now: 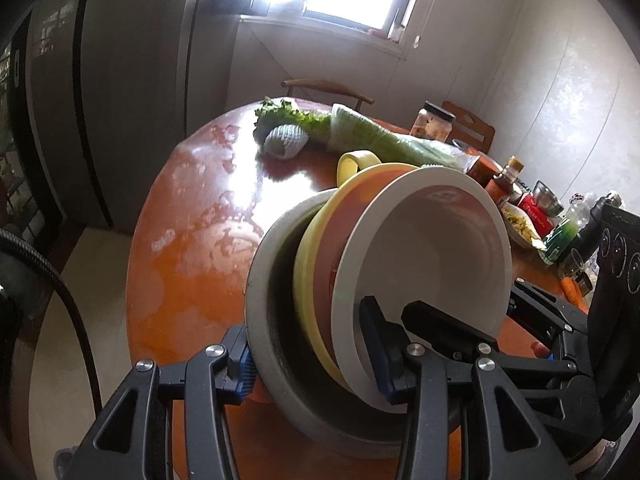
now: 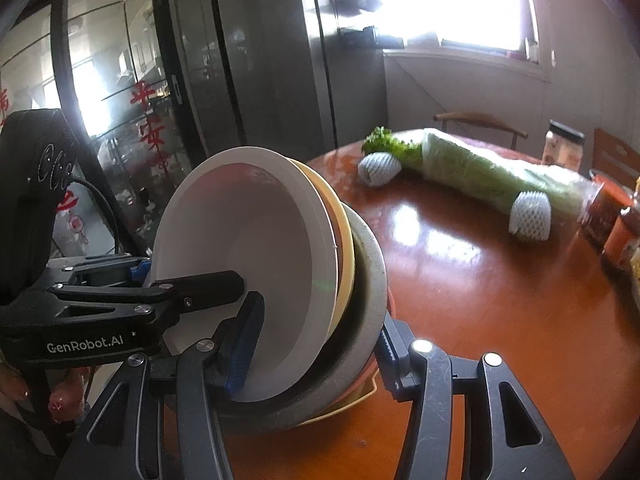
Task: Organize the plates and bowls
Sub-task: 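Lift the nested bowls and carry them over the plate stack, then lower the nested bowls onto the plate stack with the left tool, then open the left tool and pull it back from the bowls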
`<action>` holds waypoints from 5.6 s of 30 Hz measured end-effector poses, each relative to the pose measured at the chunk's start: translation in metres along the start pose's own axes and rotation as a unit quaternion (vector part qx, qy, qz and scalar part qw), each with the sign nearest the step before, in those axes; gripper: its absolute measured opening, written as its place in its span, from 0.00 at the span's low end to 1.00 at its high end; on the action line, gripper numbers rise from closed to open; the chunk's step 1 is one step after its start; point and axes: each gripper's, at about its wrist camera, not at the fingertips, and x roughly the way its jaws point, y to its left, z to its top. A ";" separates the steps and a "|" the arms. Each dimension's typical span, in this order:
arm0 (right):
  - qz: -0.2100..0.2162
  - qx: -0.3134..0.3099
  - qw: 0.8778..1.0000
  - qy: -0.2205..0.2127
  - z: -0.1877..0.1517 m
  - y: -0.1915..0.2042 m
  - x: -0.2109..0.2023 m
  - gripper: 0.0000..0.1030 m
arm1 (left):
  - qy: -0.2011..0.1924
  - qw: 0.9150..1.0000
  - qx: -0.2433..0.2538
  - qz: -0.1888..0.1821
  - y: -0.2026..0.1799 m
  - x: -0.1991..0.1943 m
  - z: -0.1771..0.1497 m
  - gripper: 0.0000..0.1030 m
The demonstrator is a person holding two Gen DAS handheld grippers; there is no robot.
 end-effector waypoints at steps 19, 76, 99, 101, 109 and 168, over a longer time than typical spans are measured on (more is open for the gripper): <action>-0.001 0.014 1.000 0.017 -0.010 -0.004 0.011 0.53 | 0.007 1.000 0.001 0.008 0.001 0.015 -0.007 0.44; -0.030 0.008 0.999 0.003 -0.007 -0.006 0.008 0.61 | -0.012 0.999 0.009 0.030 0.002 0.013 -0.003 0.47; -0.037 0.002 0.999 -0.015 -0.002 0.001 -0.007 0.64 | -0.043 0.998 0.000 0.039 0.003 -0.013 -0.004 0.56; -0.037 0.001 0.999 -0.016 -0.003 0.002 -0.009 0.65 | -0.045 0.998 -0.003 0.038 0.003 -0.014 -0.005 0.57; -0.040 -0.002 0.999 -0.024 -0.003 0.005 -0.018 0.68 | -0.059 0.997 -0.001 0.050 0.000 -0.024 -0.009 0.62; -0.112 -0.007 0.992 -0.054 -0.047 0.002 -0.097 0.77 | -0.078 0.993 0.006 0.089 -0.045 -0.051 -0.061 0.85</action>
